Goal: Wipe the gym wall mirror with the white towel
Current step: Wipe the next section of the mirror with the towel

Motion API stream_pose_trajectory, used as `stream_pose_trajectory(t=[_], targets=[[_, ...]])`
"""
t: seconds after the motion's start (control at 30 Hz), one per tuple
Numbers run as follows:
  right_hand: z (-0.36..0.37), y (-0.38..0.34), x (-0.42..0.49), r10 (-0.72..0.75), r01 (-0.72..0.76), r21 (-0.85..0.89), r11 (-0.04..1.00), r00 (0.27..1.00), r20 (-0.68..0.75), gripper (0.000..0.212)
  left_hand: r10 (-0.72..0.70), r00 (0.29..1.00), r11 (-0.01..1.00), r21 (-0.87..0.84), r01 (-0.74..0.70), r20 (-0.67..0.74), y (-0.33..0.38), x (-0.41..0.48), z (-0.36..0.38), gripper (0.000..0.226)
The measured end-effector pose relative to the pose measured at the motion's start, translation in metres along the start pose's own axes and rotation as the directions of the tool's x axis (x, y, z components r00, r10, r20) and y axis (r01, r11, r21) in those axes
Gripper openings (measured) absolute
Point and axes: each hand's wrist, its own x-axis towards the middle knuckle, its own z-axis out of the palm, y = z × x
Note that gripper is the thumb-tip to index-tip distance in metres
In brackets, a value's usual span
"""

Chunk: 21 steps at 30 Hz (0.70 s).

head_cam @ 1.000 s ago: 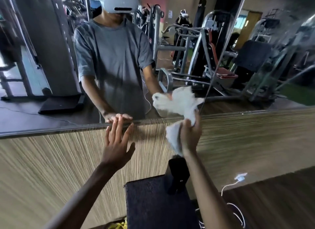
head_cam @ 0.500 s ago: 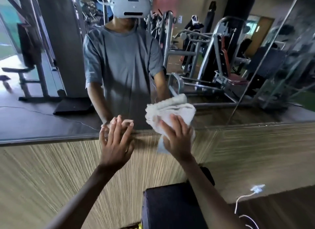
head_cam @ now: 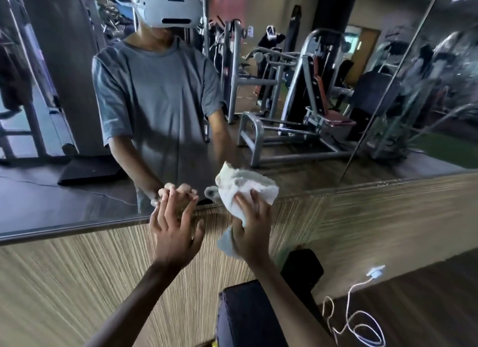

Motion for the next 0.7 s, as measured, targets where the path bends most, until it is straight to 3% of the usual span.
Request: stream_pose_trajectory(t=[0.13,0.27,0.33,0.43,0.5,0.7], targets=[[-0.018,0.009,-0.025,0.003,-0.002,-0.004,1.000,0.994,0.106,0.046,0.075,0.997,0.991,-0.112,-0.072,0.023,0.000,-0.006,-0.007,0.050],[-0.039,0.004,-0.057,0.283,-0.288,0.073,0.955,0.957,0.067,0.035,0.244,0.970,0.927,-0.296,-0.230,0.012,0.008,-0.020,-0.012,0.036],[-0.052,0.002,-0.077,0.380,-0.383,0.041,0.923,0.922,0.069,0.035,0.278,0.959,0.874,-0.428,-0.231,0.051,0.021,-0.028,-0.014,0.027],[-0.072,0.000,-0.106,0.430,-0.430,-0.024,0.903,0.898,0.091,0.039,0.274,0.944,0.838,-0.527,-0.140,0.186,0.042,-0.041,-0.017,0.029],[-0.084,-0.002,-0.127,0.531,-0.529,-0.046,0.847,0.844,0.076,0.037,0.284,0.915,0.812,-0.580,-0.070,0.287,0.053,-0.058,-0.014,0.031],[-0.118,-0.004,-0.185,0.675,-0.672,-0.082,0.736,0.738,0.012,0.031,0.261,0.742,0.737,-0.624,0.260,0.617,0.077,-0.100,-0.007,0.054]])
